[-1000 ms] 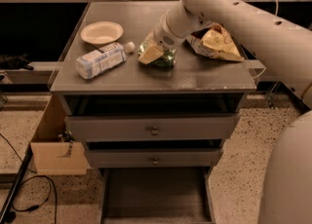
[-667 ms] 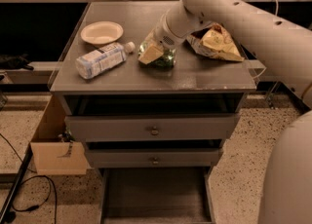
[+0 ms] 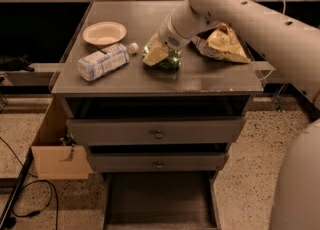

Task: Place green can into bottom drawer

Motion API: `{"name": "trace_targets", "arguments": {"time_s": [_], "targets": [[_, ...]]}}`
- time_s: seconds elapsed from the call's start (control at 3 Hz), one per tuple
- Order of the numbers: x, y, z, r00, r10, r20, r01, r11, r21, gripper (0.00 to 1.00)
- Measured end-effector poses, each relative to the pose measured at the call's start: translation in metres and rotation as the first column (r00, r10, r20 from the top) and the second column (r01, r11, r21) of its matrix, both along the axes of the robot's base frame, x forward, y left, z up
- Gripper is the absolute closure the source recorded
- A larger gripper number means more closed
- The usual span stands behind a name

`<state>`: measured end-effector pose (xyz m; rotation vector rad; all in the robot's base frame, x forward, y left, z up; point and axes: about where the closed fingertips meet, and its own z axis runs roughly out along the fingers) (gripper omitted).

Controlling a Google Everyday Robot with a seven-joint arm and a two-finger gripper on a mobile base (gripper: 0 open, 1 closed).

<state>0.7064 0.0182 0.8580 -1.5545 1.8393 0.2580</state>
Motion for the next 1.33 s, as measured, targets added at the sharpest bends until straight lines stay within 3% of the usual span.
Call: {"name": "trace_targets", "arguments": {"time_s": [0.33, 0.67, 1.0, 1.33], "targets": [[-0.008, -0.008, 0.008, 0.9998, -0.018, -0.002, 0.018, 1.0, -0.004, 1.0], [-0.026, -0.045, 0.038, 0.998, -0.055, 0.03, 0.057, 0.997, -0.05, 1.0], [-0.054, -0.071, 0.064, 0.995, -0.073, 0.068, 0.074, 0.997, -0.024, 1.0], [-0.094, -0.092, 0.063, 0.9909, -0.121, 0.06, 0.116, 0.991, 0.073, 1.0]]}}
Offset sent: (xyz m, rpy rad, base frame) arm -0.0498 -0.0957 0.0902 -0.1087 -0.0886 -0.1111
